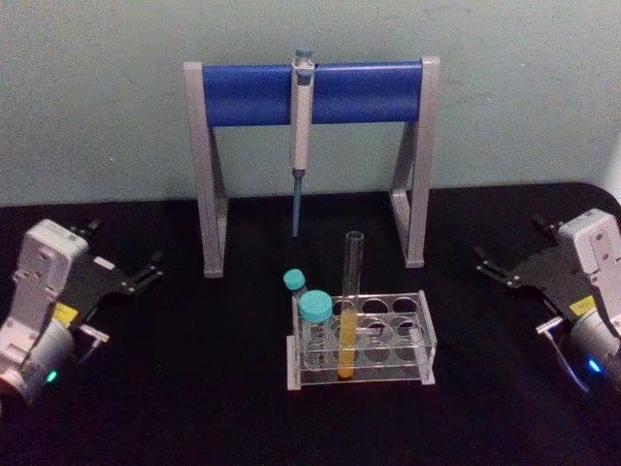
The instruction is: Pick up the test tube from the test tube rack, shake it, then place it back into the test tube rack.
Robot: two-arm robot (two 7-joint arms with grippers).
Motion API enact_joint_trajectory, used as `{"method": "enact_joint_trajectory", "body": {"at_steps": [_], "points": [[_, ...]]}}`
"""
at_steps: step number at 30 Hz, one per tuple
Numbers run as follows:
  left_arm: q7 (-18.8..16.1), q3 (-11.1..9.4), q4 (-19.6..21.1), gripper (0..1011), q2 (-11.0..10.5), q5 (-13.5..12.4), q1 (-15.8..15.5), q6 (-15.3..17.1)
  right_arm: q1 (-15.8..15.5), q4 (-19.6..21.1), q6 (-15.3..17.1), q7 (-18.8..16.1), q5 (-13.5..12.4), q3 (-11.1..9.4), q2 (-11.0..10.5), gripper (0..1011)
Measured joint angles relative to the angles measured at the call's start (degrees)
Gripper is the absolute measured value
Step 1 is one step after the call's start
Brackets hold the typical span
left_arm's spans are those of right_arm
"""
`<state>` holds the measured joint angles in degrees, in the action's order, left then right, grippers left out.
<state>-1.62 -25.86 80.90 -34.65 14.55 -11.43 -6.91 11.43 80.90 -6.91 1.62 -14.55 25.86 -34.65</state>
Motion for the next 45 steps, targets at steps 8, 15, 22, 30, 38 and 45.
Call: {"method": "enact_joint_trajectory", "body": {"at_steps": [8, 15, 22, 30, 38, 45], "points": [[0.0, 0.0, 0.0, 1001, 0.0, 0.0, 0.0, 0.0, 0.0, 0.0, 0.0, 0.0, 0.0, 0.0, 0.0, 1000], [0.0, 0.0, 0.0, 1001, 0.0, 0.0, 0.0, 0.0, 0.0, 0.0, 0.0, 0.0, 0.0, 0.0, 0.0, 1000], [0.0, 0.0, 0.0, 1001, 0.0, 0.0, 0.0, 0.0, 0.0, 0.0, 0.0, 0.0, 0.0, 0.0, 0.0, 1000], [0.0, 0.0, 0.0, 1001, 0.0, 0.0, 0.0, 0.0, 0.0, 0.0, 0.0, 0.0, 0.0, 0.0, 0.0, 1000], [0.0, 0.0, 0.0, 1001, 0.0, 0.0, 0.0, 0.0, 0.0, 0.0, 0.0, 0.0, 0.0, 0.0, 0.0, 1000], [0.0, 0.0, 0.0, 1001, 0.0, 0.0, 0.0, 0.0, 0.0, 0.0, 0.0, 0.0, 0.0, 0.0, 0.0, 1000]]}}
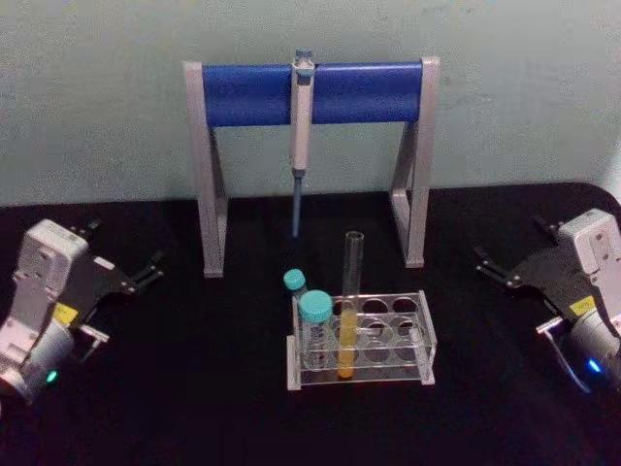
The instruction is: Pick up the test tube from the test tube rack, shake it, then place it back into the test tube rack.
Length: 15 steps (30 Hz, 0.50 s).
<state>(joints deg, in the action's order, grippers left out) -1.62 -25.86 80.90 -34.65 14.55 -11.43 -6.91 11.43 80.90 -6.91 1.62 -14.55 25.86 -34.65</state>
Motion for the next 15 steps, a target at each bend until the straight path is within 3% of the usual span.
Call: {"method": "enact_joint_trajectory", "body": {"at_steps": [15], "points": [[0.0, 0.0, 0.0, 1001, 0.0, 0.0, 0.0, 0.0, -0.3, 0.0, 0.0, -0.4, 0.0, -0.6, 0.4, 1000]]}}
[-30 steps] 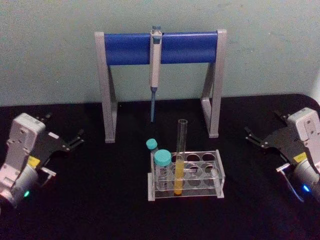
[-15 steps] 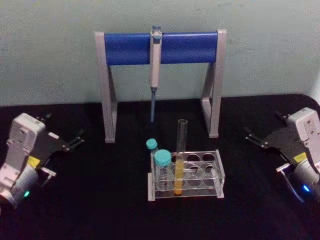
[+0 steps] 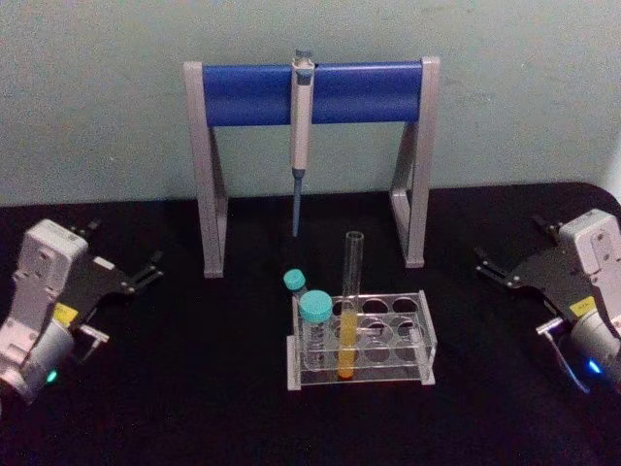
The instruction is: Pick up the test tube from the test tube rack, shake it, then place it back into the test tube rack.
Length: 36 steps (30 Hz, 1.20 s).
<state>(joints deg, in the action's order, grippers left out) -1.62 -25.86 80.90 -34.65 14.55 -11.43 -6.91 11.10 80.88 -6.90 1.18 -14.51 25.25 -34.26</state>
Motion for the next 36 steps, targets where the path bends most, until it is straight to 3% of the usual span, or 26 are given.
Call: {"method": "enact_joint_trajectory", "body": {"at_steps": [8, 16, 27, 32, 36], "points": [[0.0, 0.0, 0.0, 1001, 0.0, 0.0, 0.0, 0.0, -2.2, 1.0, -0.1, -1.6, -0.9, -1.4, 0.3, 1000], [0.0, 0.0, 0.0, 1001, 0.0, 0.0, 0.0, 0.0, -5.9, 3.4, -0.8, -4.8, -4.8, -3.4, 1.0, 1000], [0.0, 0.0, 0.0, 1001, 0.0, 0.0, 0.0, 0.0, -8.3, 7.2, -0.4, -12.8, -10.8, -4.5, 1.9, 1000], [0.0, 0.0, 0.0, 1001, 0.0, 0.0, 0.0, 0.0, -7.7, 8.2, 2.3, -18.0, -13.8, -4.1, 2.7, 1000], [0.0, 0.0, 0.0, 1001, 0.0, 0.0, 0.0, 0.0, -7.0, 8.2, 3.6, -20.1, -14.6, -3.6, 3.2, 1000]]}}
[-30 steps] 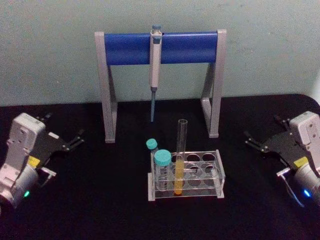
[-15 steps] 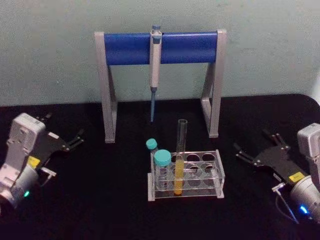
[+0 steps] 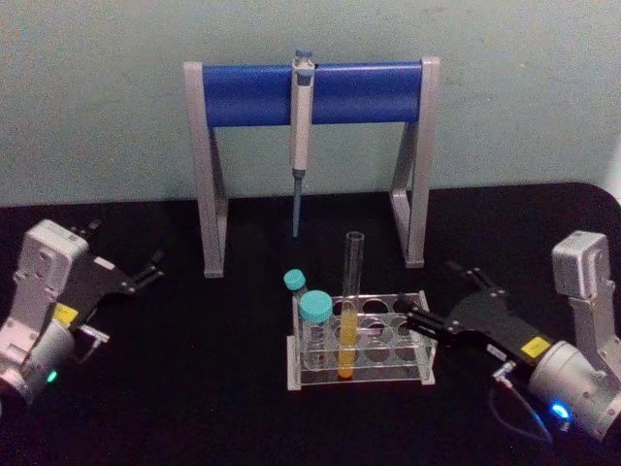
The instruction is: Pick up the test tube from the test tube rack, shake it, then place it back into the test tube rack.
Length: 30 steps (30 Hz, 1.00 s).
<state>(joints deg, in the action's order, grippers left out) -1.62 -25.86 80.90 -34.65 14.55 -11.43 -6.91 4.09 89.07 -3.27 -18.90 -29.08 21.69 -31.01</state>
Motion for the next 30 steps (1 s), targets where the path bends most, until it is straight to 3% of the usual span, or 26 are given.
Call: {"method": "enact_joint_trajectory", "body": {"at_steps": [6, 16, 30], "points": [[0.0, 0.0, 0.0, 1001, 0.0, 0.0, 0.0, 0.0, 0.9, 0.0, 2.2, -4.3, -1.2, 0.9, 1.2, 1000], [0.0, 0.0, 0.0, 1001, 0.0, 0.0, 0.0, 0.0, 1.6, 0.9, 4.7, -8.3, -3.4, 1.1, 2.7, 1000], [0.0, 0.0, 0.0, 1001, 0.0, 0.0, 0.0, 0.0, 6.4, -2.8, 7.8, -8.9, -5.8, 2.6, 5.3, 1000]]}}
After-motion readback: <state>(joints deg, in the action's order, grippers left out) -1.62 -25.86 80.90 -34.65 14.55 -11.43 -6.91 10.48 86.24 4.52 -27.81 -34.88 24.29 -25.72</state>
